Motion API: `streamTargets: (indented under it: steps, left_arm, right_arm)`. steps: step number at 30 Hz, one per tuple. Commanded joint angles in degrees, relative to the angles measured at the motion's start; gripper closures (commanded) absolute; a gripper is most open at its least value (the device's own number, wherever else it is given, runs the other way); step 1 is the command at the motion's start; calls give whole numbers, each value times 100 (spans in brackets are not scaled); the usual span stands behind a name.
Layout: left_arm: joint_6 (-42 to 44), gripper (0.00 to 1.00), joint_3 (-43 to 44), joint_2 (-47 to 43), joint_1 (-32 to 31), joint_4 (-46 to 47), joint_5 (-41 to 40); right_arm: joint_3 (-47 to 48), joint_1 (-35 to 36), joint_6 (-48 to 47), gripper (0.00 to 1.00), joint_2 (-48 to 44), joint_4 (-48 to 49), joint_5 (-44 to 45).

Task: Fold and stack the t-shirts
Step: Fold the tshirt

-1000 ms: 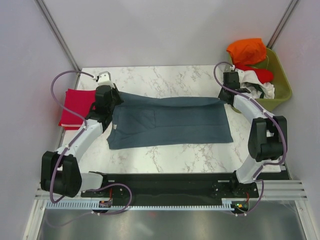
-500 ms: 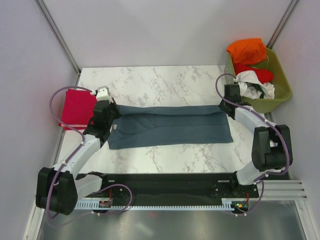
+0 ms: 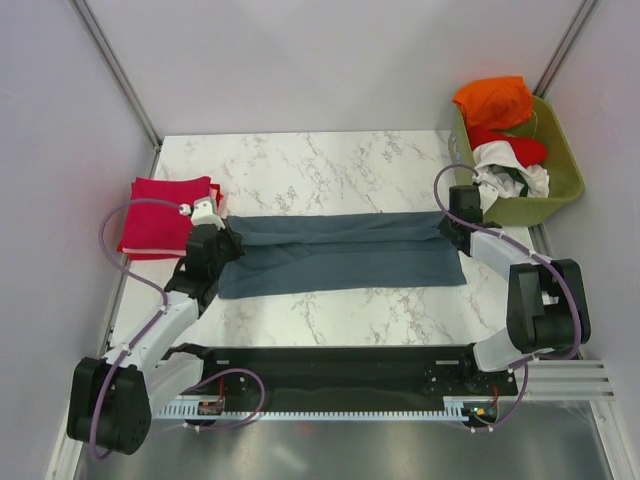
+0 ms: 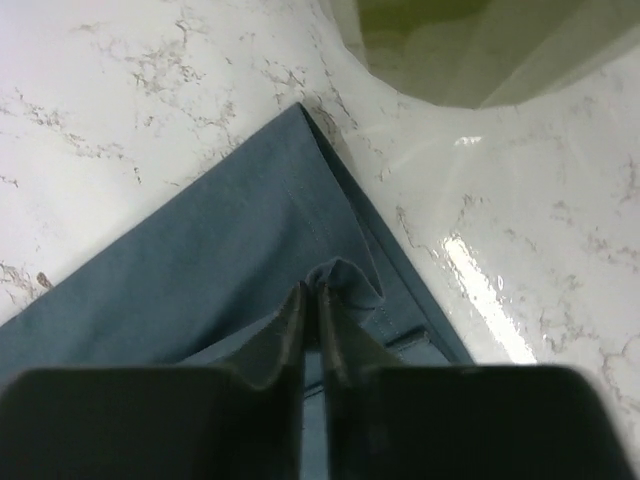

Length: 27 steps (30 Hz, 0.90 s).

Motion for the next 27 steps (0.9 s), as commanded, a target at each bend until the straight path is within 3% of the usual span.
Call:
streamTargets:
  steps: [1, 4, 7, 9, 15, 17, 27]
  left_arm:
    - [-422, 93, -114, -94, -26, 12, 241]
    - [-615, 88, -254, -234, -34, -156, 277]
    - [-748, 74, -456, -761, -52, -173, 330]
    - [-818, 66, -606, -1242, -52, -287, 225]
    - [-1222, 66, -703, -2334, -52, -1166, -311]
    - [-1283, 59, -677, -2327, -52, -1228, -338]
    - [-1170, 52, 544, -368, -25, -1465, -22]
  right_arm:
    - [-214, -29, 278, 76, -258, 243, 313]
    - [-512, -21, 462, 67, -521, 295, 593]
    - [-908, -29, 525, 50, -995, 435, 892]
    - [-1058, -29, 507, 50, -1337, 436, 955]
    - [-1305, 15, 385, 51, -1953, 664, 693]
    - [-1235, 102, 323, 54, -1876, 769, -112]
    - [4, 1561, 120, 55, -426, 1330, -2708]
